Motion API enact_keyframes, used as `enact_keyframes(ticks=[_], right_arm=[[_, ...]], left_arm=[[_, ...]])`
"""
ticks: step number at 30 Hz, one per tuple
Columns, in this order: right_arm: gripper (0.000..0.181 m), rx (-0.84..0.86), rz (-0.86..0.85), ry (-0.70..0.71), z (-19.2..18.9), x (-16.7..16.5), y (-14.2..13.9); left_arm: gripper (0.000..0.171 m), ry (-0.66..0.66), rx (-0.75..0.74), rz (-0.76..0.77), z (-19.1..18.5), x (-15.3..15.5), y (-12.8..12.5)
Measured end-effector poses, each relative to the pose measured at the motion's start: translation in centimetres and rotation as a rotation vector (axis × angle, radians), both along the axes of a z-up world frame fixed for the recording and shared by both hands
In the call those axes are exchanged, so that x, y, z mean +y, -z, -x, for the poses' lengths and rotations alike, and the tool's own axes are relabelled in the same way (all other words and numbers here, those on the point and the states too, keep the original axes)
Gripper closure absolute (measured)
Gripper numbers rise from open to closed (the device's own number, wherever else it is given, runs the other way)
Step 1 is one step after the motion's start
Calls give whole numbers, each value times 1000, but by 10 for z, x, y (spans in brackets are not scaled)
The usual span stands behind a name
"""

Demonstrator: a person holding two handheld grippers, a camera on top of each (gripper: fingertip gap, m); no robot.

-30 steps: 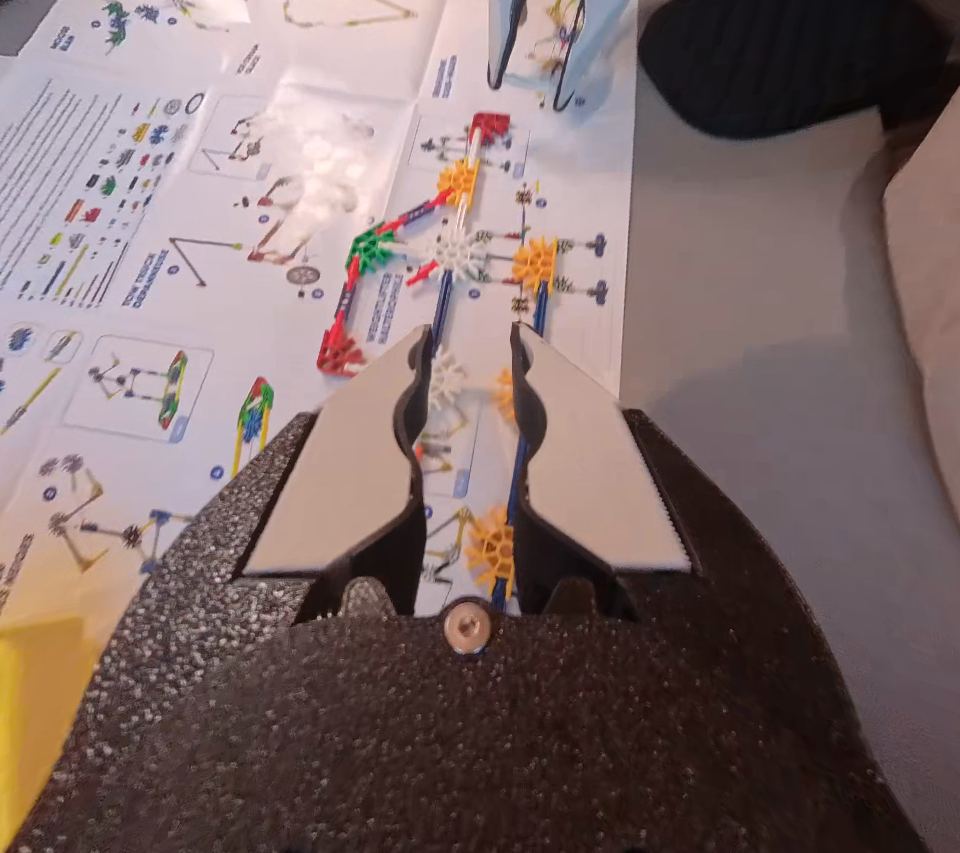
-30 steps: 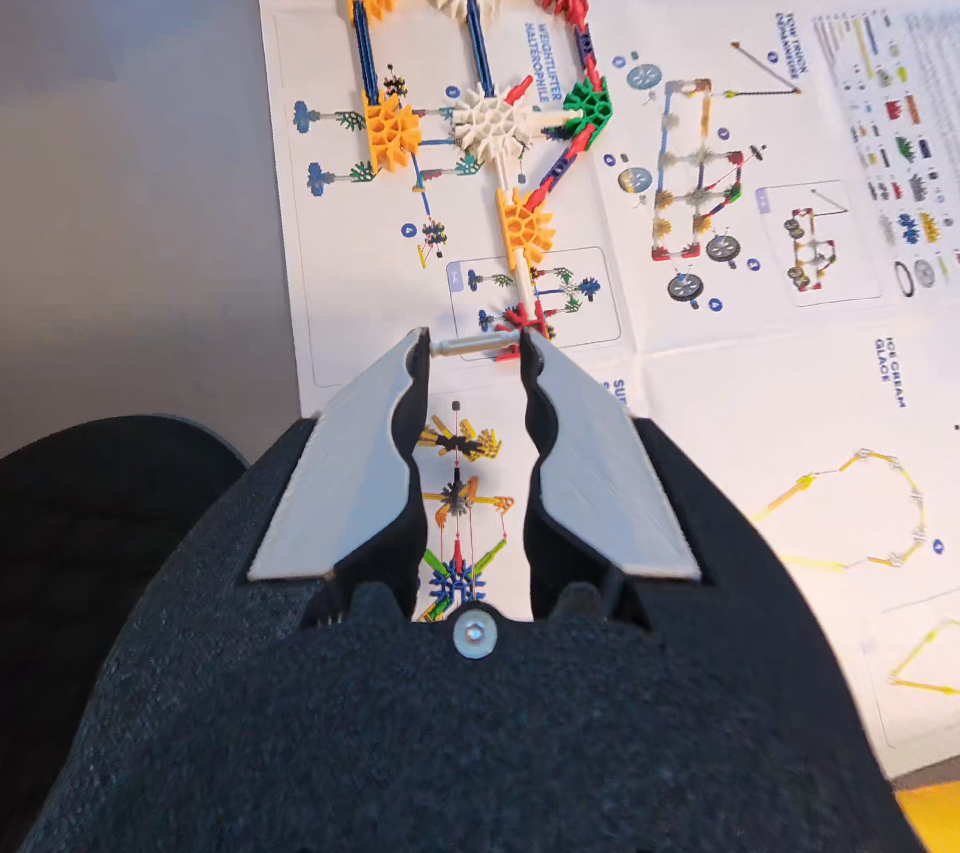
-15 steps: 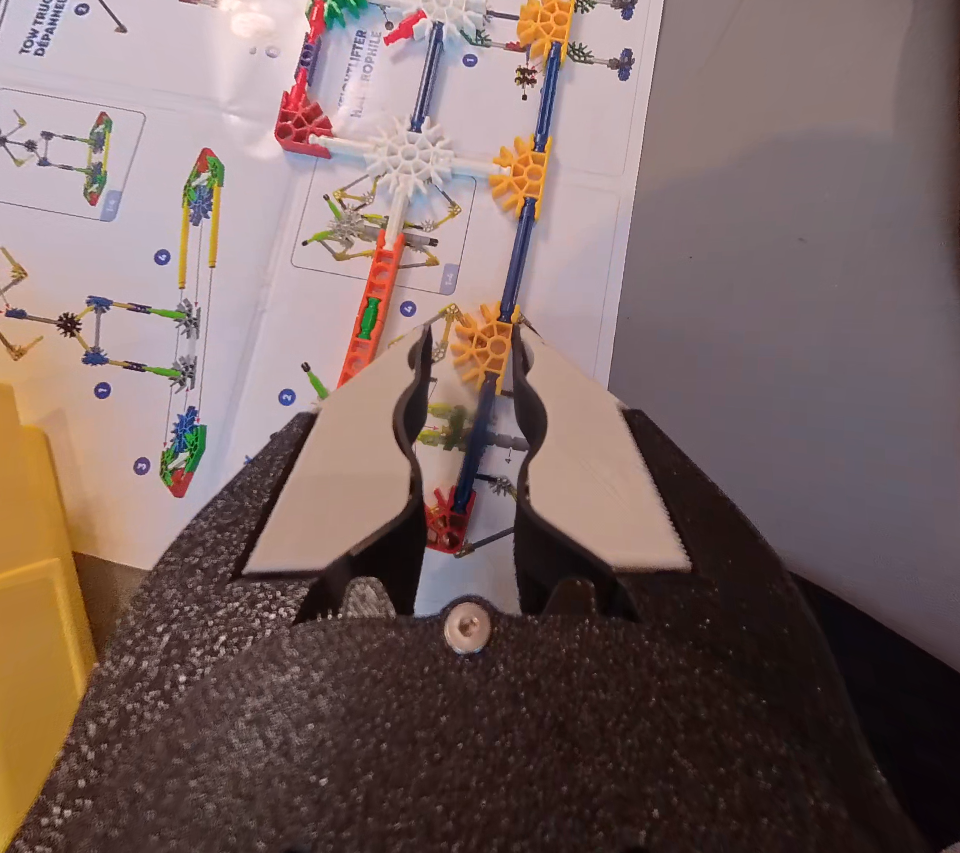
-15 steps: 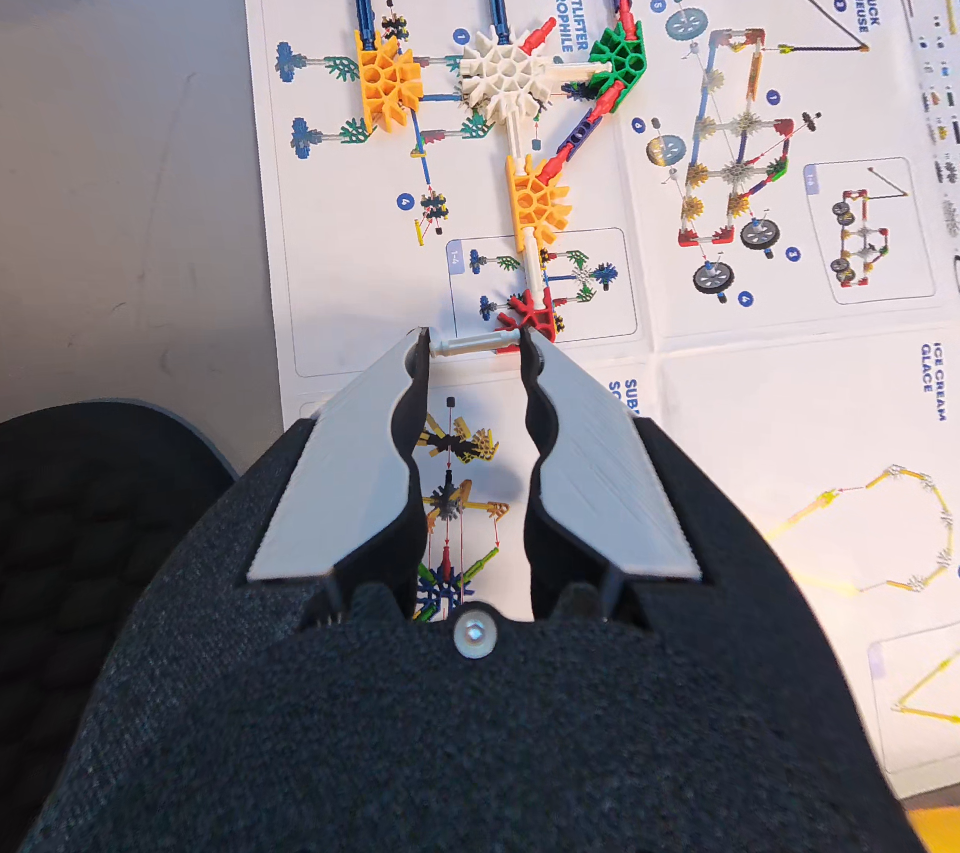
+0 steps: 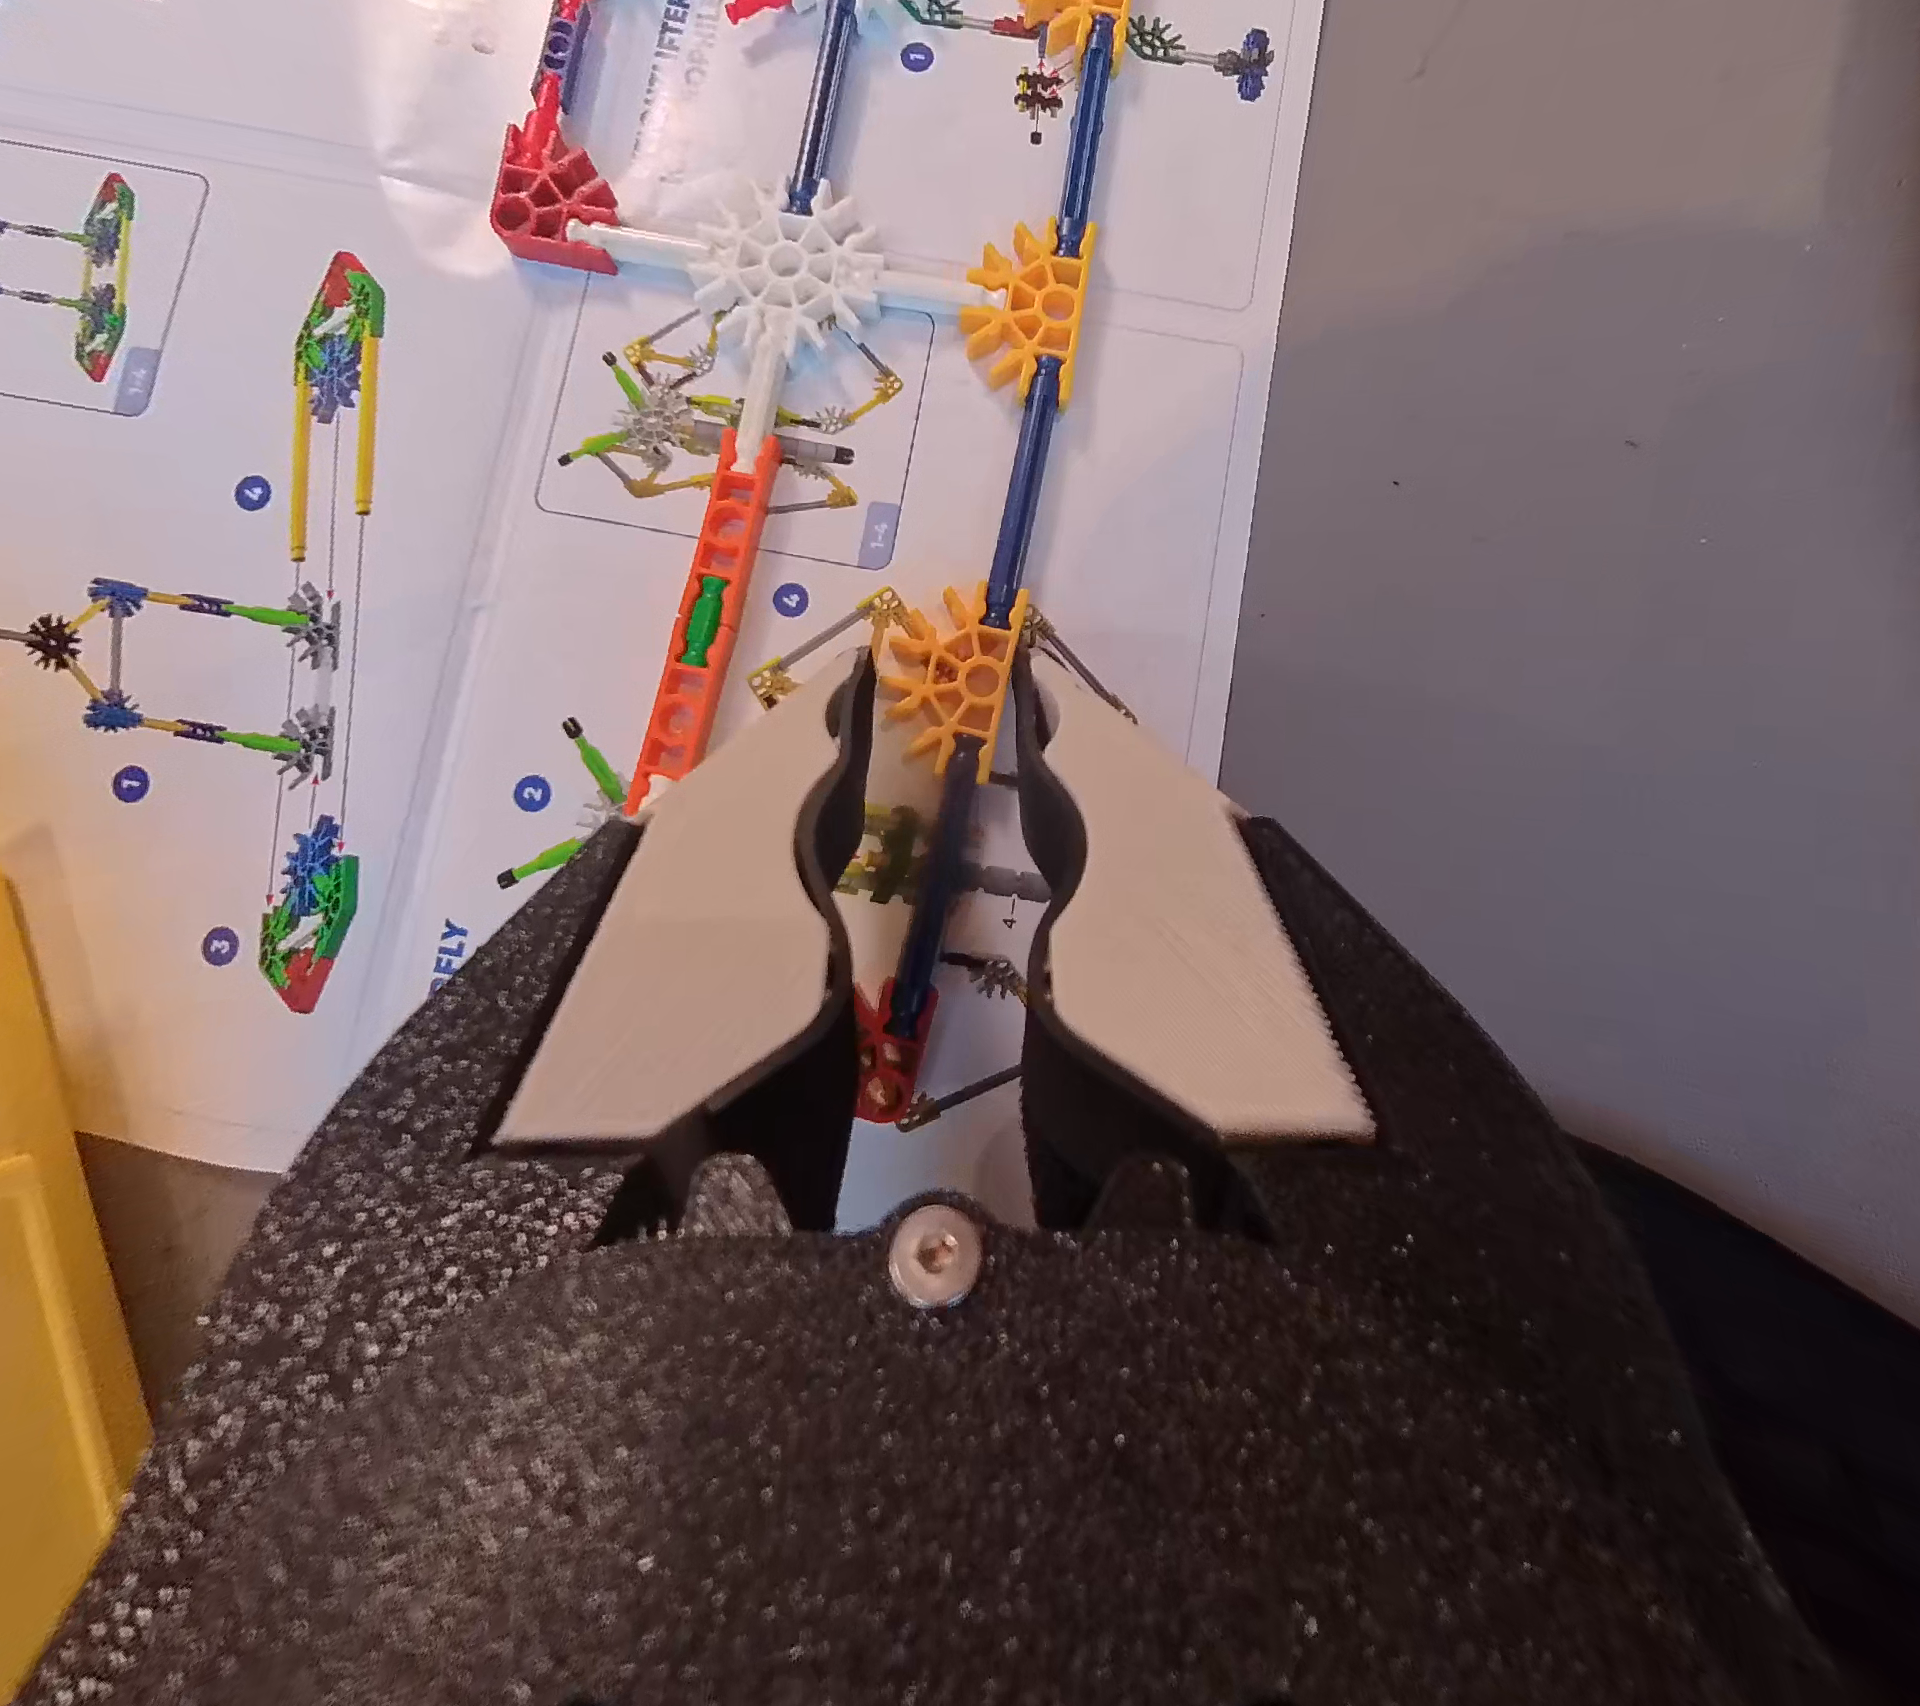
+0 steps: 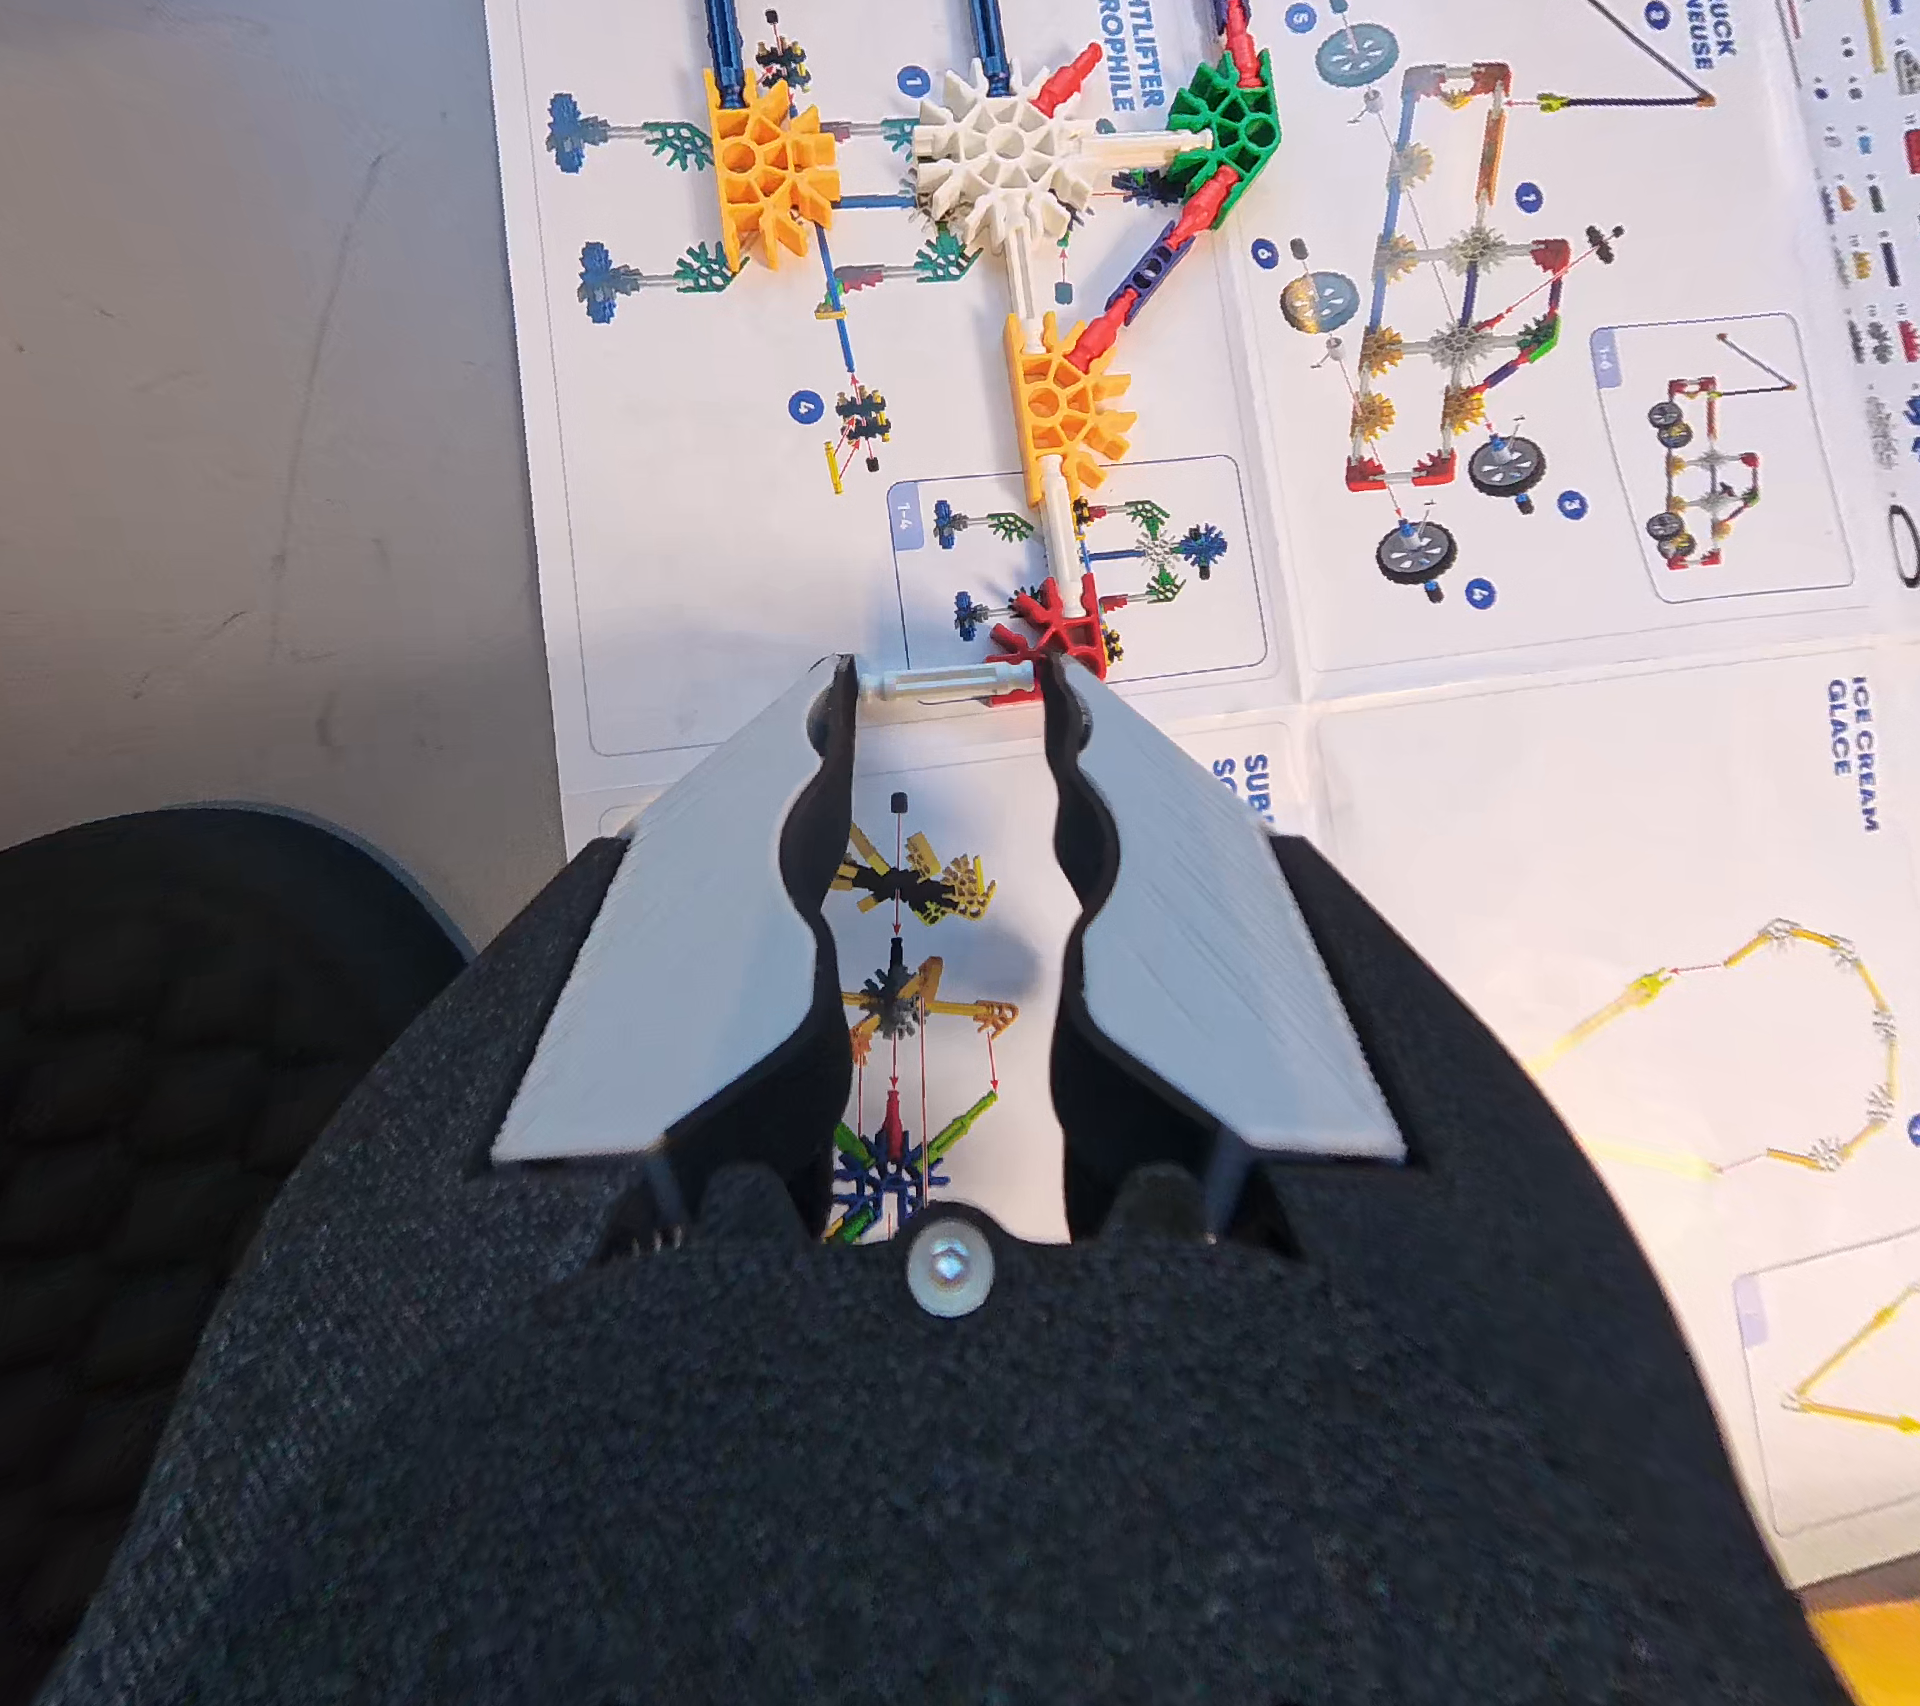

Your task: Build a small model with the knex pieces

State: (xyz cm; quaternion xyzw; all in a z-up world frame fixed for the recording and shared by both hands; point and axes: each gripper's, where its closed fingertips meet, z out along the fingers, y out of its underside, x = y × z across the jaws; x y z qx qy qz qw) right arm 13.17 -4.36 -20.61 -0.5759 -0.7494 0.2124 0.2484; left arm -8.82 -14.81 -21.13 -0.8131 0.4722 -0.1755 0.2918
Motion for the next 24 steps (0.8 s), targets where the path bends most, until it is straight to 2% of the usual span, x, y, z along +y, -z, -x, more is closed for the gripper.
enact_keyframes(ticks=[7, 10, 16, 24], right_arm=[[147, 46, 29, 34, -3, 3, -25], [158, 38, 23, 86, -3, 8, -29], [175, 16, 42, 196, -1, 12, -28], [181, -64, 34, 259, -6, 7, -16]], left_arm=[[148, -1, -11, -8, 0, 0, 0], [148, 0, -14, -13, 0, 0, 0], [148, -2, -22, -29, 0, 0, 0], [148, -7, -43, -50, 0, 1, 1]])
